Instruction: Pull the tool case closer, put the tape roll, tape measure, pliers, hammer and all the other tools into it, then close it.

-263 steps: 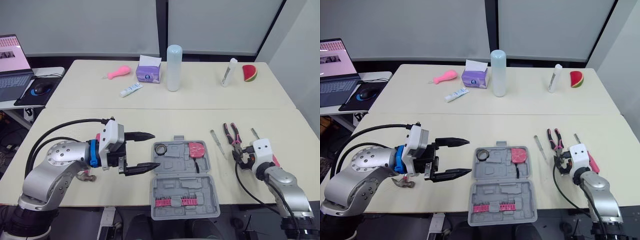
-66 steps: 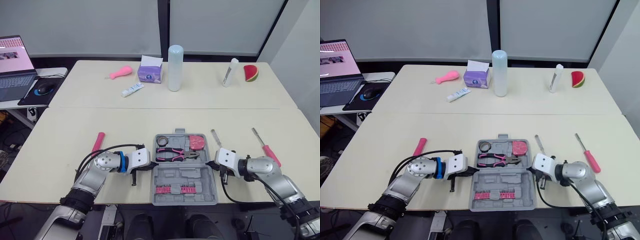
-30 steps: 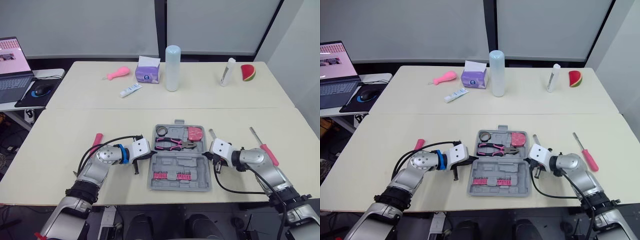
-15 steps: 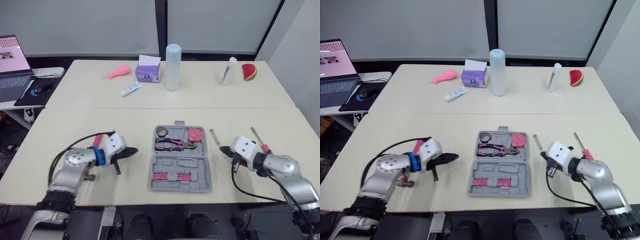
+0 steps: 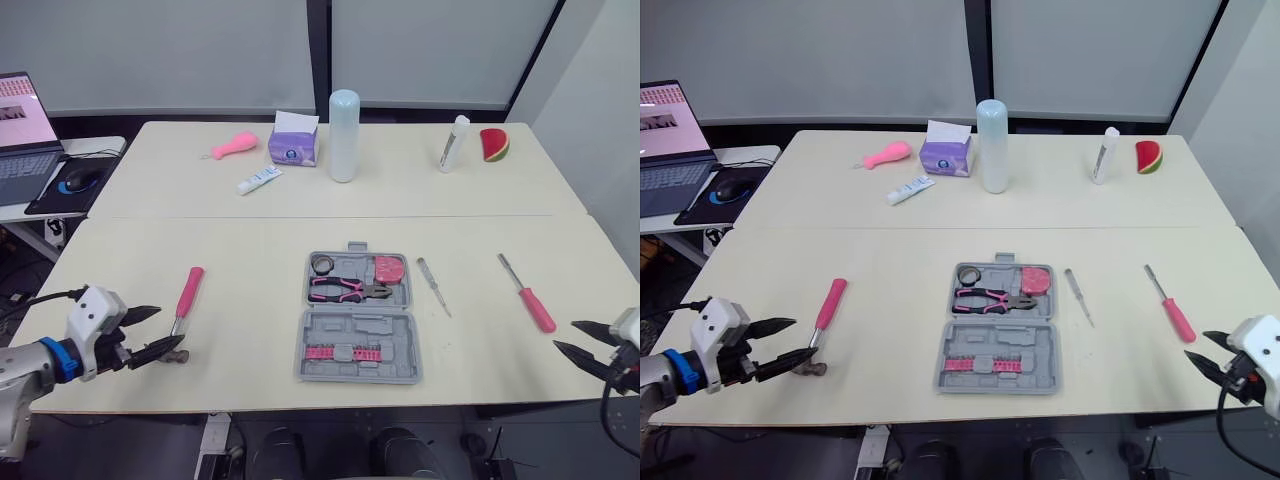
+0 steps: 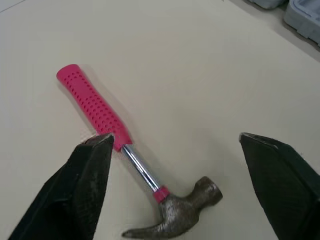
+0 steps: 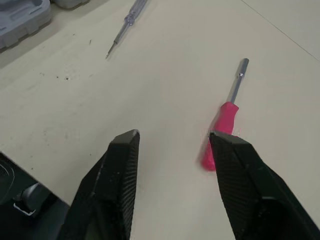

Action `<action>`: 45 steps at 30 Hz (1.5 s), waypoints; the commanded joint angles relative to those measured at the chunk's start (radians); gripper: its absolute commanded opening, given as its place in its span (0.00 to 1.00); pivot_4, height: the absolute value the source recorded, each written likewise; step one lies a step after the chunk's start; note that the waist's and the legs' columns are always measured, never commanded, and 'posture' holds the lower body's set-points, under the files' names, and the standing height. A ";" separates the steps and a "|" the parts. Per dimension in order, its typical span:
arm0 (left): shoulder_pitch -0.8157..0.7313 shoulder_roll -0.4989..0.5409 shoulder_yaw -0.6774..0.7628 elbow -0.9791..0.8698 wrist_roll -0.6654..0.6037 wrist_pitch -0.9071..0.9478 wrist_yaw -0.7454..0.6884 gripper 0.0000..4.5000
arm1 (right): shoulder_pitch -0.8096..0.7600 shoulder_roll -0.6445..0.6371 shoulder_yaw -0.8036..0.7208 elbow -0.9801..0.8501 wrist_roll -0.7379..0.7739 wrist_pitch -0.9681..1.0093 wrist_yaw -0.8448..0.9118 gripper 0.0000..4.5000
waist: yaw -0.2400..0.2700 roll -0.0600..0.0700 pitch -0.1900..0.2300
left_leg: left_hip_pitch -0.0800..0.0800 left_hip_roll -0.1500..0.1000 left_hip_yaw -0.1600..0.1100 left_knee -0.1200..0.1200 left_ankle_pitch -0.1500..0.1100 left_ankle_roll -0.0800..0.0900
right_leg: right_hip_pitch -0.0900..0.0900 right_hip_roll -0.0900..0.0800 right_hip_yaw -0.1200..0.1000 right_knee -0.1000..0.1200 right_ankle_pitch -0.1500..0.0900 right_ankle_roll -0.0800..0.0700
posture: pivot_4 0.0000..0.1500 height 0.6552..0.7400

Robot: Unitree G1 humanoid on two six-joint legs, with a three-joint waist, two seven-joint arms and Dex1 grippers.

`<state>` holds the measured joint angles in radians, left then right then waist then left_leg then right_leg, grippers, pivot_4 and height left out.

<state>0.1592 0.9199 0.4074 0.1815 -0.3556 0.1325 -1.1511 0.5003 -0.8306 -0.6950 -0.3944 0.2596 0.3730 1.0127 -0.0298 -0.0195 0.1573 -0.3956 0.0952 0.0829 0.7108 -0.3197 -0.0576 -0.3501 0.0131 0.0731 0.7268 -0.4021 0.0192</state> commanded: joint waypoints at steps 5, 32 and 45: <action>0.084 0.011 0.077 0.009 -0.015 -0.013 -0.021 1.00 | -0.011 -0.072 -0.061 0.084 0.018 -0.054 0.071 0.99 | 0.000 0.000 0.000 | 0.000 0.000 0.000 0.000 0.000 0.000 | 0.000 0.000 0.000 -0.001 0.000 0.000 | 1.00 0.62; 0.109 0.015 0.080 0.022 -0.006 -0.051 -0.008 1.00 | -0.130 -0.134 0.035 0.178 0.003 -0.089 0.075 0.99 | 0.000 -0.001 0.000 | -0.001 0.000 0.000 0.000 -0.001 0.001 | 0.000 0.000 0.000 -0.001 0.000 0.000 | 1.00 0.62; -0.005 0.031 -0.088 -0.299 -0.065 -0.030 -0.123 1.00 | -0.053 -0.036 0.011 0.051 0.024 -0.129 0.025 0.99 | 0.007 0.000 0.000 | -0.002 -0.001 -0.001 0.000 0.000 0.000 | 0.001 0.000 0.000 -0.002 0.000 0.000 | 1.00 0.62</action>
<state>0.1692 0.9536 0.3486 -0.0424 -0.3881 0.0839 -1.2614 0.4420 -0.8720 -0.6520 -0.2893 0.2607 0.2346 1.0582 -0.0229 -0.0198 0.1574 -0.3976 0.0943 0.0822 0.7108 -0.3197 -0.0575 -0.3490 0.0128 0.0731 0.7248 -0.4021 0.0192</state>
